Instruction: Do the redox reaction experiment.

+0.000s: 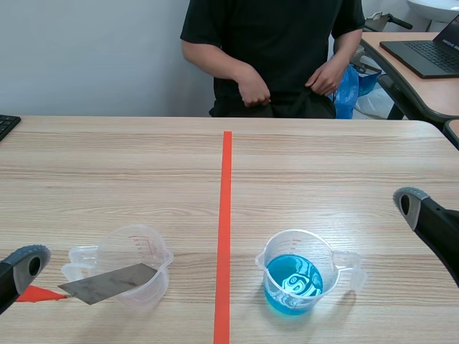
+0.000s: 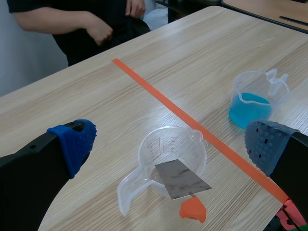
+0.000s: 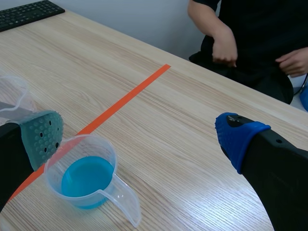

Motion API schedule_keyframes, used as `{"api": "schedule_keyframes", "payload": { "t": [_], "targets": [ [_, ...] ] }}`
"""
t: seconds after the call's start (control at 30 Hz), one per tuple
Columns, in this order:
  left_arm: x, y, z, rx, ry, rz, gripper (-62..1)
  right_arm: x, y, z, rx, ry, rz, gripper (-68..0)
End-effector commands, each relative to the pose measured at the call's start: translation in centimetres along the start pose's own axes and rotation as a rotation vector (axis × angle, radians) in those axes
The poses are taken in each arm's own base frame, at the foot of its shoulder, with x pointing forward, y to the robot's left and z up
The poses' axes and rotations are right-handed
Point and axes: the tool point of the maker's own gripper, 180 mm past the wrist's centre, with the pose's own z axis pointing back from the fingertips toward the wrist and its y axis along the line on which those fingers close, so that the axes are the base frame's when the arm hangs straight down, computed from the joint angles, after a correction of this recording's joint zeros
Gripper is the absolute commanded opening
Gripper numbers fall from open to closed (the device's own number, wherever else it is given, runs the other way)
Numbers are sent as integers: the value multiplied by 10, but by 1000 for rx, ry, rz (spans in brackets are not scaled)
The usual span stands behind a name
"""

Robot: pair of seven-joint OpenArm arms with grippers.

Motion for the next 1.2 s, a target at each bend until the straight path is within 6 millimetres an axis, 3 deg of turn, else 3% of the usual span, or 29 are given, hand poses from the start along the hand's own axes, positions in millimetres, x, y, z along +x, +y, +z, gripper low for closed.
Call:
{"api": "schedule_keyframes", "payload": {
  "t": [0.0, 0.8, 1.03, 1.17],
  "targets": [
    [5, 0, 1, 2, -23, 10, 14, 15, 2, -3, 21, -48, 16, 4],
    [6, 0, 1, 3, -30, 9, 14, 15, 2, -3, 21, -48, 16, 4],
    [7, 9, 7, 36, -19, -6, 14, 16, 1, -3, 22, -53, 19, 4],
    [10, 22, 22, 117, -31, 31, 14, 18, 1, -4, 30, -58, 29, 4]
  ]
}}
